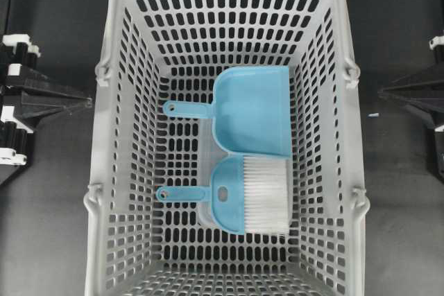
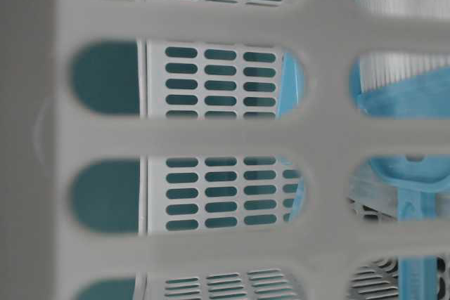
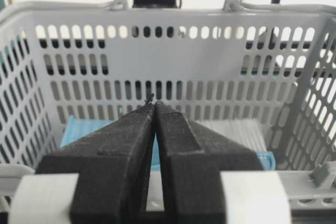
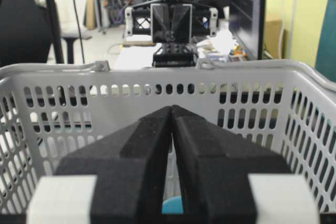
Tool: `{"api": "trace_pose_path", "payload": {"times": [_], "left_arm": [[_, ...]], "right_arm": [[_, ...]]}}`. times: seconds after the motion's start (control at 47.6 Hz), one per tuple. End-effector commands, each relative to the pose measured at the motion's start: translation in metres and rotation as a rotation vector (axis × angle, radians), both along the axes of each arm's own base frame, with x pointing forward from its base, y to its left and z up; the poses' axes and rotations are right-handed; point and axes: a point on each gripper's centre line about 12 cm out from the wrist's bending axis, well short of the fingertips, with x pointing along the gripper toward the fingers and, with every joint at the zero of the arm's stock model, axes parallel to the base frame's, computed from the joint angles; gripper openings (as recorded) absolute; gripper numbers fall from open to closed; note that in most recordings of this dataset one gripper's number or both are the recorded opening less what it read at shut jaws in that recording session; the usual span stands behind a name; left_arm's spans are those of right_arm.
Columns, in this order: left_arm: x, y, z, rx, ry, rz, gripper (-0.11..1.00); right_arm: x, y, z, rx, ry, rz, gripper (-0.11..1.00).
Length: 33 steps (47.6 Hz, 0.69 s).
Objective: Pick up the hand brush from the shopping basket with the left arm.
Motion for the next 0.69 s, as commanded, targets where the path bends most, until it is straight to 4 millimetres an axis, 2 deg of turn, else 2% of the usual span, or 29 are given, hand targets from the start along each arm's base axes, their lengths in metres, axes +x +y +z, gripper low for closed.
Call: {"api": "trace_pose_path", "payload": {"times": [0.0, 0.084, 0.357, 0.547, 0.673], "left_arm": [[0.005, -0.004, 0.013, 0.027, 0.021, -0.022, 0.06], [0.009, -0.005, 0.021, 0.015, 0.086, -0.025, 0.0], [0.029, -0.012, 0.063, 0.005, 0.3, -0.046, 0.0], [0.061, -0.021, 0.077, 0.021, 0.505, -0.063, 0.0], [0.084, -0.029, 0.079, 0.038, 0.649, -0.08, 0.0]], "right_arm": [[0.002, 0.001, 0.002, 0.011, -0.005, 0.003, 0.0], [0.002, 0.0, 0.001, 0.032, 0.003, 0.002, 0.0], [0.003, 0.0, -0.002, 0.084, 0.054, 0.005, 0.0], [0.005, 0.001, -0.005, 0.082, 0.166, 0.003, 0.0], [0.005, 0.001, -0.008, 0.081, 0.226, 0.002, 0.0]]}}
